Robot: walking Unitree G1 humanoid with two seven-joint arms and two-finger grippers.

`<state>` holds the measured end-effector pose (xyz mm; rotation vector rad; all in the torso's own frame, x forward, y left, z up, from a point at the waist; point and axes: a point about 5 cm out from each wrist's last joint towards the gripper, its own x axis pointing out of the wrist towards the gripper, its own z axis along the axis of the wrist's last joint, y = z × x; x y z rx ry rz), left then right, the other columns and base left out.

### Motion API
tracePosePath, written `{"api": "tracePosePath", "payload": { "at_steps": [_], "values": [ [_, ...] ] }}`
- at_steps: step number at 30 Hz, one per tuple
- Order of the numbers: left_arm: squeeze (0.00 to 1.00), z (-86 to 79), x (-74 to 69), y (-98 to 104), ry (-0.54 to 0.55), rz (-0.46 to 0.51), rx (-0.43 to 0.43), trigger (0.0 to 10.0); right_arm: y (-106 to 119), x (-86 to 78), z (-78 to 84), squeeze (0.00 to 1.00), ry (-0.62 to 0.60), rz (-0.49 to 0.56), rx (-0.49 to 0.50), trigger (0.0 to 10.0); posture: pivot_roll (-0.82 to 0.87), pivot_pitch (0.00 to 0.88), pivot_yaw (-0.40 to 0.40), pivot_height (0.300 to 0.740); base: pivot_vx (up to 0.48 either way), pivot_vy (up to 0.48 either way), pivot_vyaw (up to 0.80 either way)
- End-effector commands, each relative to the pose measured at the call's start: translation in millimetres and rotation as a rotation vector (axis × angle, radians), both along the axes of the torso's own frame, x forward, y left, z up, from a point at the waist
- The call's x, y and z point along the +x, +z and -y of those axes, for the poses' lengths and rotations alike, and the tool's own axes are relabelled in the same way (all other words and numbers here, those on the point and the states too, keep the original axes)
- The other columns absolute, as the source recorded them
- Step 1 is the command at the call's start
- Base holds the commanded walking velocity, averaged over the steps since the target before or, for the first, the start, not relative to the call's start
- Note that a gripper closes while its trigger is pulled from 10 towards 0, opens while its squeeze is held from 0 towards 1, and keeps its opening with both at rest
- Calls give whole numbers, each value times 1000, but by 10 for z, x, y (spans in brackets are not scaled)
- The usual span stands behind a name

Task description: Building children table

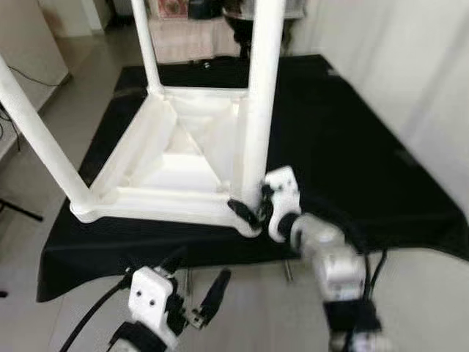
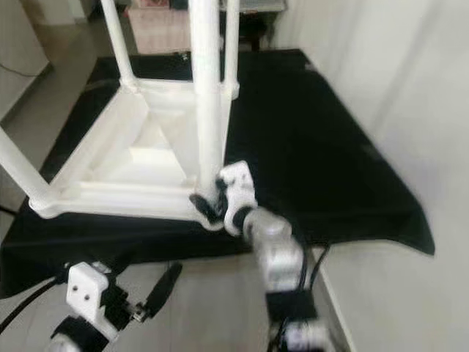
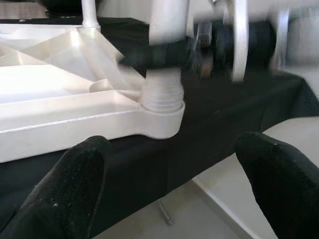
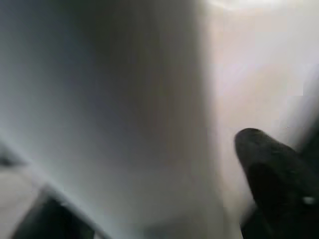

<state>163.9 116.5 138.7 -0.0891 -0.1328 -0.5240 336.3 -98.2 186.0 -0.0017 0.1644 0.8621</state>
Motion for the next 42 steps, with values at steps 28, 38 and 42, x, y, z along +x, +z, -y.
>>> {"api": "tracePosePath", "payload": {
  "at_steps": [28,38,42],
  "values": [
    [0,43,-63,-36,-7,-21,-6,10000,518,223,-20,0,653,201,-1,0,44,141,4,740,0,0,0],
    [0,28,-20,-35,-2,-13,-10,10000,337,269,102,0,170,216,37,0,15,141,4,740,0,0,0],
    [0,10,-9,-32,1,-11,-11,10000,88,223,171,0,-317,205,-25,0,-13,144,9,740,0,0,0]
  ]
}}
